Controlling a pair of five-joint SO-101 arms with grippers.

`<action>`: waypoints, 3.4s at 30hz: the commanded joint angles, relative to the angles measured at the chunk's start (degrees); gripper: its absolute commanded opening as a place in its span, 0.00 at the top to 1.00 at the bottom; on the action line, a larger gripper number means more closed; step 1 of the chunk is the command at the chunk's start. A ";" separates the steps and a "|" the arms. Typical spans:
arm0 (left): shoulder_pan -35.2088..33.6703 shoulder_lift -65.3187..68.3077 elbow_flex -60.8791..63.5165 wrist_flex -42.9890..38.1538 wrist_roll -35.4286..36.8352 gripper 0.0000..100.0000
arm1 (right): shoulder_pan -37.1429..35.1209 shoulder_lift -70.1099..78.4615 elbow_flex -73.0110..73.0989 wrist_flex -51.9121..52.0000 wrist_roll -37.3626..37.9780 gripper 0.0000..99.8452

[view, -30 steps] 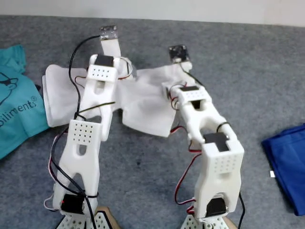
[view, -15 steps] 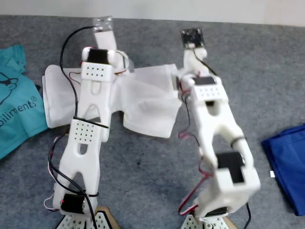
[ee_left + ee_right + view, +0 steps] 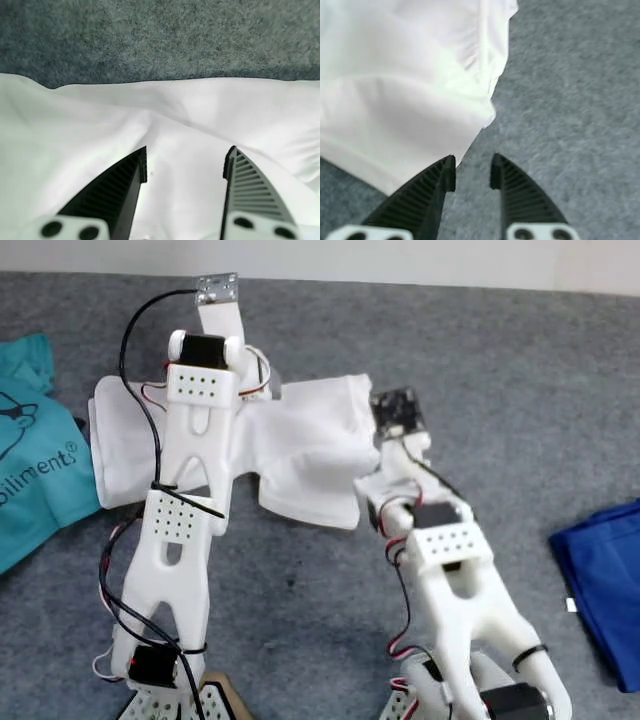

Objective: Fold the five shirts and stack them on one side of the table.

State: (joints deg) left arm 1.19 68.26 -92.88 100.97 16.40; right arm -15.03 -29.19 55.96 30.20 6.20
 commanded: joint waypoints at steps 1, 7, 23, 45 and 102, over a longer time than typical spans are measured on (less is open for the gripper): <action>1.54 -4.18 -2.59 0.44 0.62 0.74 | -2.24 -0.84 1.19 -4.26 -0.26 0.84; 1.54 -1.19 -2.59 0.26 0.70 0.73 | -3.38 8.57 -1.36 -6.02 -4.31 0.84; -3.56 -9.71 11.74 1.14 -1.93 0.74 | -6.81 13.05 -3.38 -4.44 -5.63 0.84; -9.19 -33.01 74.59 -32.88 -1.67 0.74 | -9.01 13.32 -3.21 -0.04 -7.65 0.84; -8.57 -33.10 79.25 -42.11 -2.02 0.74 | -0.75 20.79 -13.23 -6.55 -7.74 0.99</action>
State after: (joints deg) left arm -8.13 36.88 -13.67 60.70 15.08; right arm -17.76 -4.92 43.03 25.54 -0.92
